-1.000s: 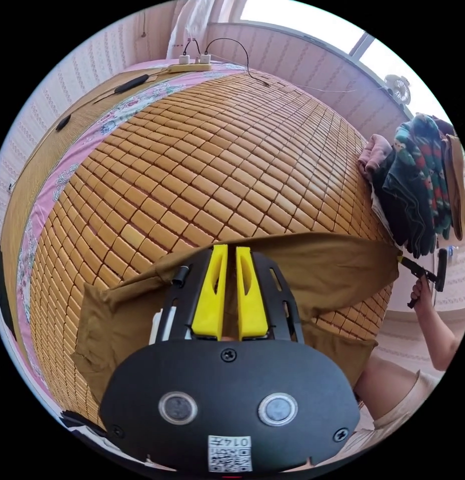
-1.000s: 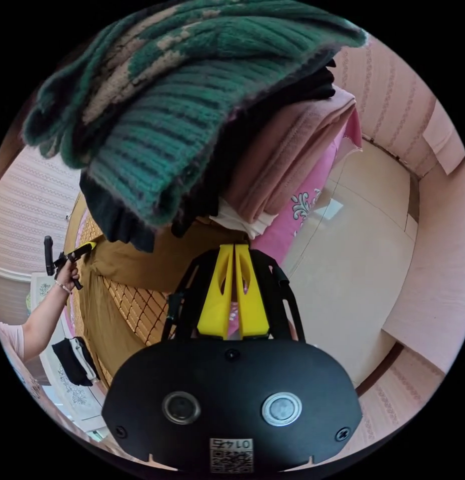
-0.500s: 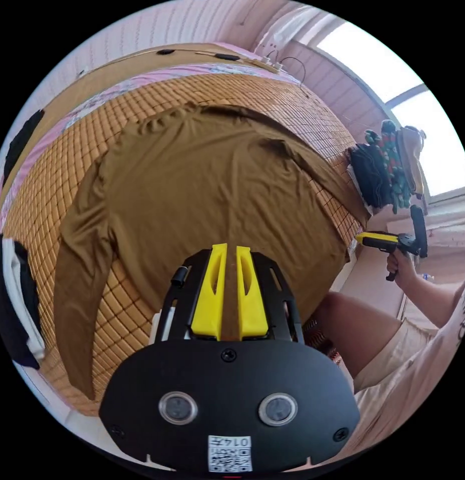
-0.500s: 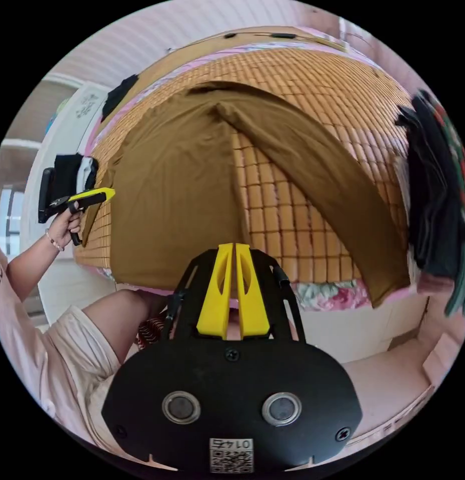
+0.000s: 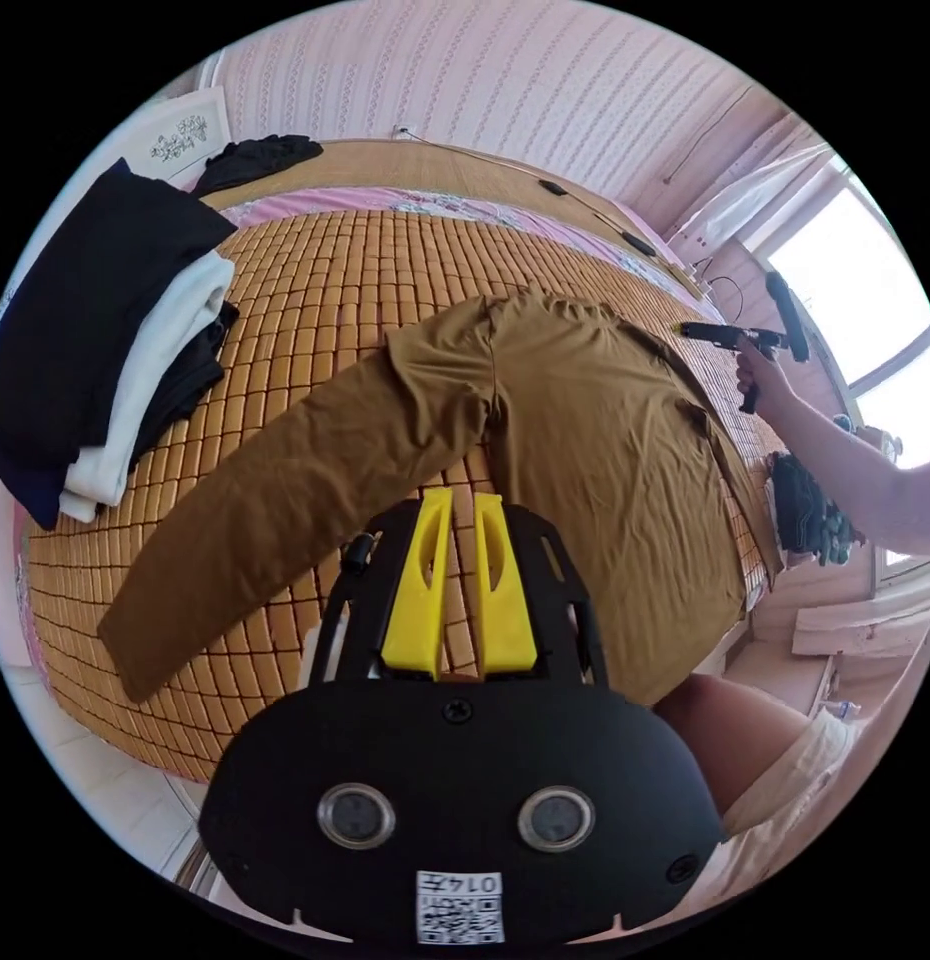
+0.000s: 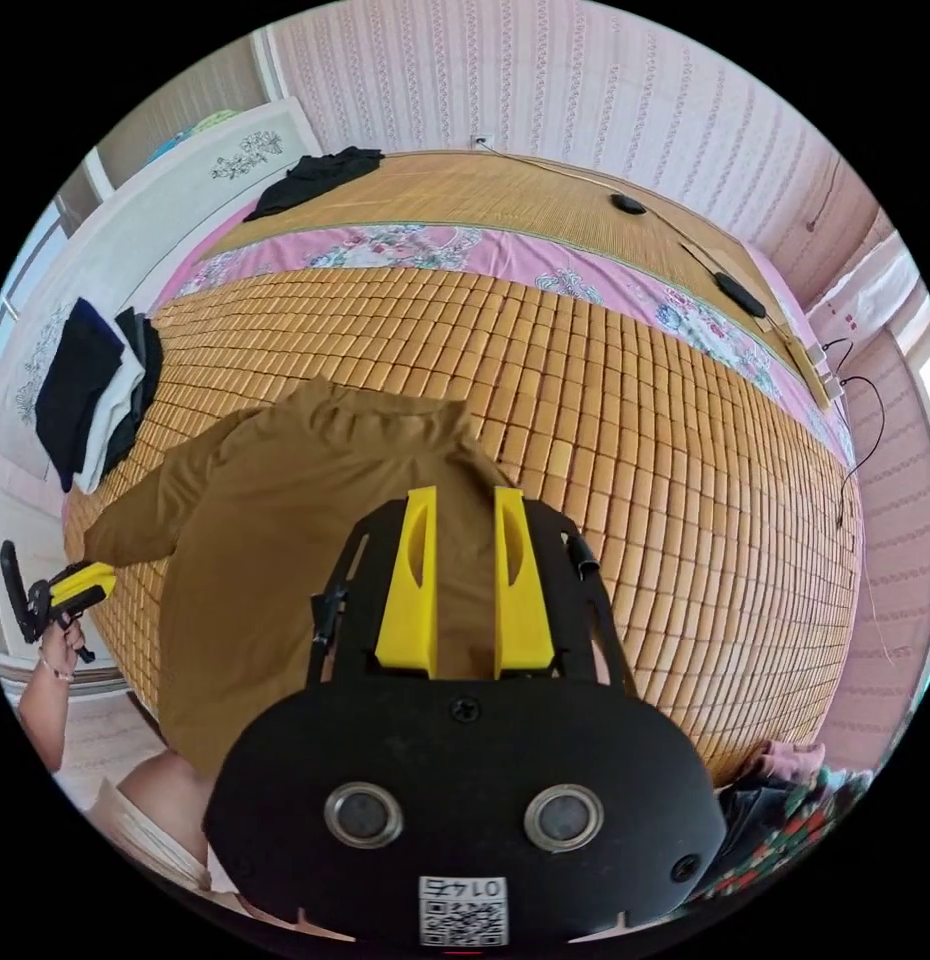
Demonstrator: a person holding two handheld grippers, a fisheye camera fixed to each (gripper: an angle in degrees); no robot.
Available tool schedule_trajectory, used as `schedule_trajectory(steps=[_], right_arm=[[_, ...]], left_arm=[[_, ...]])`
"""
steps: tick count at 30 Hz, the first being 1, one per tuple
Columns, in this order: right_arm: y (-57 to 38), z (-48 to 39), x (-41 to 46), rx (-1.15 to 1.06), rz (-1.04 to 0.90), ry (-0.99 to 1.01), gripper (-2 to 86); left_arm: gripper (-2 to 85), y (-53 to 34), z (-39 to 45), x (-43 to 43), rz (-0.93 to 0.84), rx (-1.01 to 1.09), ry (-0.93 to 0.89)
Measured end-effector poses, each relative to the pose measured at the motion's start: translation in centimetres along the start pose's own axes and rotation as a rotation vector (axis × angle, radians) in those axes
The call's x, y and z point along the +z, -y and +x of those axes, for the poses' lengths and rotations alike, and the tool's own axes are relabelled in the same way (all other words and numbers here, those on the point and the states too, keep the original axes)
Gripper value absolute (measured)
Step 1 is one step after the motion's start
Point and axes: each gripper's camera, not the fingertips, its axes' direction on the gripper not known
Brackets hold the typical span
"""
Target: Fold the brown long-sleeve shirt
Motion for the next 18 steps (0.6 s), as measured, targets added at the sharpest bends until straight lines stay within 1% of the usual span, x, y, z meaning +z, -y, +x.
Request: schedule_trajectory(steps=[2,4,6,7,10,14,17,18], right_arm=[[2.6,-0.7,2.6,-0.021,-0.068,0.01,9.5],[4.8,-1.7,5.9,-0.068,-0.184,0.018,5.7],[5.8,-2.5,6.9,-0.107,-0.2,-0.007,1.1],[6.4,-2.7,7.0,-0.112,-0.177,-0.025,0.1],[8.0,-2.1,7.7,-0.058,-0.145,-0.013,-0.4],[9.0,-2.2,10.4,-0.035,-0.182,-0.023,-0.1],[9.7,-2.6,11.2,-0.031,-0.193,-0.004,2.0],[9.7,-2.6,11.1,-0.017,-0.174,-0.012,3.8]], left_arm=[[4.9,2.1,-0.5,-0.6,0.023,0.003,0.016],[5.0,4.9,-1.4,-1.1,0.049,-0.019,0.063],[5.0,6.5,-2.5,-1.6,0.063,-0.064,0.078],[5.0,7.3,-3.2,-2.0,0.069,-0.088,0.079],[5.0,8.5,-4.5,-2.8,0.038,-0.126,0.09],[4.8,8.7,-5.4,-4.2,-0.03,-0.14,0.148],[4.5,8.0,-6.8,-6.5,-0.002,-0.176,0.105],[4.4,7.8,-7.5,-7.7,0.001,-0.206,0.089]])
